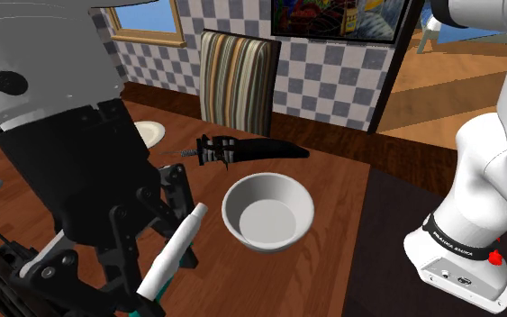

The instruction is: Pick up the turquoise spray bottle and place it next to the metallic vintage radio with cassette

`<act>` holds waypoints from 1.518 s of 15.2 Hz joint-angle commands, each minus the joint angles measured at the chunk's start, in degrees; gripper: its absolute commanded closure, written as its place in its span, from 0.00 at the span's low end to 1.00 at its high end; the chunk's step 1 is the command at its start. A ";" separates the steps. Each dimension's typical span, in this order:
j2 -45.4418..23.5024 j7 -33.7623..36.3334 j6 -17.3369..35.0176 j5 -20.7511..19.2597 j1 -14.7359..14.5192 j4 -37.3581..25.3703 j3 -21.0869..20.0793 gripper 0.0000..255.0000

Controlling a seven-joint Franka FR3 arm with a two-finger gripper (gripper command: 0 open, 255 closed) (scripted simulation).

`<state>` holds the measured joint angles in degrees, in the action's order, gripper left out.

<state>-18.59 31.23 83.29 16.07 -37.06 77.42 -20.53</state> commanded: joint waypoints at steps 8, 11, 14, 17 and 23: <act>0.57 -2.21 6.59 0.07 0.14 7.45 0.19 1.00; 0.51 -2.90 8.71 0.07 0.14 9.62 0.25 1.00; 0.32 -3.55 10.80 0.04 0.12 11.62 0.31 1.00; 0.01 -4.16 12.85 0.00 0.08 13.47 0.37 1.00; -0.93 -5.31 16.86 -0.12 -0.05 16.74 0.50 1.00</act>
<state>-19.55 26.20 99.37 15.92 -37.14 93.34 -20.06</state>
